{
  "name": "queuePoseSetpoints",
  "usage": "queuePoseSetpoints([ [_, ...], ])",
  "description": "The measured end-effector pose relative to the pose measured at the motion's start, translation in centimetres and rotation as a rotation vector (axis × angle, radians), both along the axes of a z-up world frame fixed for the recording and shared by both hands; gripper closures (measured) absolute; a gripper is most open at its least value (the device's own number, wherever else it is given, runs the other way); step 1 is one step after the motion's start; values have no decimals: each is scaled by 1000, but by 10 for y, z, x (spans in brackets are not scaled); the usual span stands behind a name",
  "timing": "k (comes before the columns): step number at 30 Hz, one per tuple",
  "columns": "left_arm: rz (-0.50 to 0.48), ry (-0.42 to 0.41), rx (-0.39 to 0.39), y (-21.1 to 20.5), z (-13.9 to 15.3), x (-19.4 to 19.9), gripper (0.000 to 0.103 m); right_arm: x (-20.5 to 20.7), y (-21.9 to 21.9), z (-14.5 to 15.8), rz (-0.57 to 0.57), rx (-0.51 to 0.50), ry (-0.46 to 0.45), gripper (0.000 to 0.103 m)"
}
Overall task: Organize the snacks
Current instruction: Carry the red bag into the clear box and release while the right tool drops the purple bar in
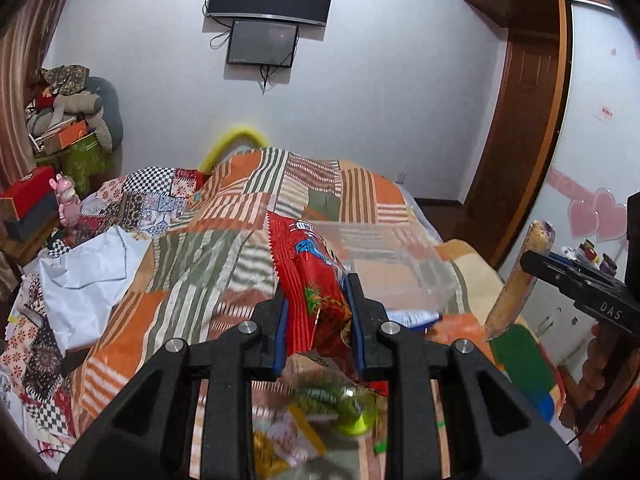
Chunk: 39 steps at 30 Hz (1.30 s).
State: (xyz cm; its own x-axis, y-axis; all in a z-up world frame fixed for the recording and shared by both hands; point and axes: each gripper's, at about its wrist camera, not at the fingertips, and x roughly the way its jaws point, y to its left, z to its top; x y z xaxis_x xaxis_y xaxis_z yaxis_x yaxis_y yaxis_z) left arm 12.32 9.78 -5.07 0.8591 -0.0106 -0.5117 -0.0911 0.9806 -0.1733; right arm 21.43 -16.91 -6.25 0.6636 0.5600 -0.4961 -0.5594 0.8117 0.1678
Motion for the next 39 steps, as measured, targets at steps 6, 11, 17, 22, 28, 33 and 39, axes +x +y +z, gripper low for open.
queuePoseSetpoints([
  [6, -2, 10, -9, 4, -1, 31, 78, 20, 8, 5, -26, -37, -39, 61],
  [11, 10, 26, 7, 4, -9, 59, 78, 38, 14, 4, -42, -56, -46, 61],
  [17, 23, 54, 3, 10, -20, 93, 78, 57, 18, -4, -56, -63, -25, 61],
  [22, 32, 71, 8, 11, -29, 117, 78, 70, 23, -14, -53, -54, 17, 61],
  [28, 41, 105, -15, 15, -45, 144, 78, 84, 40, -29, -37, -108, 45, 61],
  [33, 53, 146, -6, 18, -63, 161, 78, 93, 52, -42, -4, -179, 77, 61],
  [39, 26, 198, -21, 14, -79, 173, 77, 106, 60, -60, 32, -203, 183, 61],
])
